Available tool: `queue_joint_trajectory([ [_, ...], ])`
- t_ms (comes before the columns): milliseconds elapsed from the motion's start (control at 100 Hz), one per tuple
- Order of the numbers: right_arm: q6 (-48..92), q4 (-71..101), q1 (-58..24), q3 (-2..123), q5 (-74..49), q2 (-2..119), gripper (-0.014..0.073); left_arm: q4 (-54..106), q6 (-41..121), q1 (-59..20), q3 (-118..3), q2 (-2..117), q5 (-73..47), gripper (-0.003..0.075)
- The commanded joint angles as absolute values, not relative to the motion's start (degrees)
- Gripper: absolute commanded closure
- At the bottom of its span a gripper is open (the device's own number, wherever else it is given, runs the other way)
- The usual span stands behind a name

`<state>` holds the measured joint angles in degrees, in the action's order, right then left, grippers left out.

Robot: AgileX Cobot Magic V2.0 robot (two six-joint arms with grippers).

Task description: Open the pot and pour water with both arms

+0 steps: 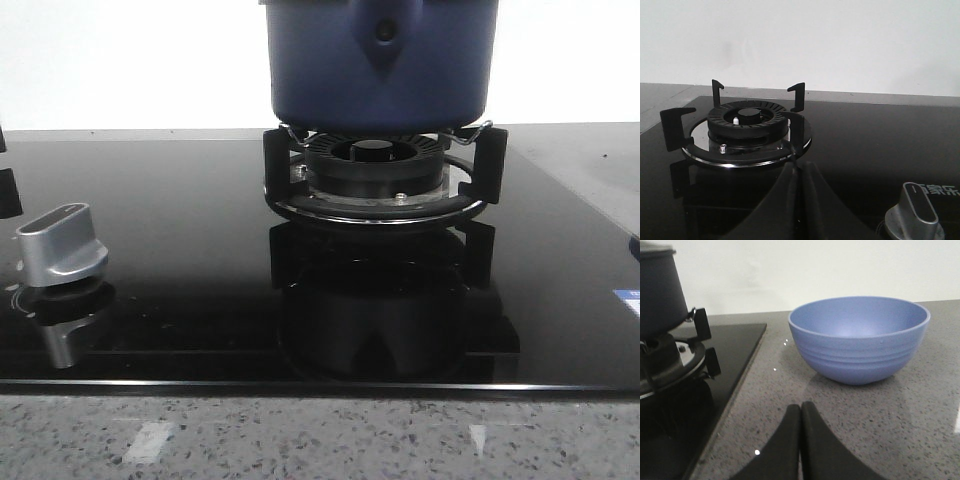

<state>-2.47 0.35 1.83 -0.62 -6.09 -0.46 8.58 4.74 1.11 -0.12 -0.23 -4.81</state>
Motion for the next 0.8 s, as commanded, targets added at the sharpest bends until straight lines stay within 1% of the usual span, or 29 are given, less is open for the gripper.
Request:
queue_joint_trajectory([
  [0,-2.28,3.04,2.15,-2.11,0.0,-1.74,0.0661,12.08,4.19,0.66,1.83,-1.81,0.0,0.074],
  [200,-2.28,10.24,2.15,-2.11,0.41,-1.74,0.0661,21.83,4.19,0.66,1.83,-1.81,0.0,0.0741],
  [440,-2.28,27.7,2.15,-1.84,3.03,-1.74,0.066,45.11,4.19,0.66,1.33,-1.81,0.62,0.0741],
  [530,-2.28,30.33,2.15,-0.39,0.67,-1.74,0.066,46.7,4.19,0.66,-0.17,-1.81,0.0,0.0741],
  [620,-2.28,30.33,2.15,3.11,-3.64,-1.74,0.0659,46.53,4.19,0.66,-3.8,-1.73,-3.26,0.0741],
  [790,-2.28,24.66,2.15,11.89,-13.21,0.05,0.0658,42.63,4.3,0.66,-13.12,2.13,-12.23,0.0741],
])
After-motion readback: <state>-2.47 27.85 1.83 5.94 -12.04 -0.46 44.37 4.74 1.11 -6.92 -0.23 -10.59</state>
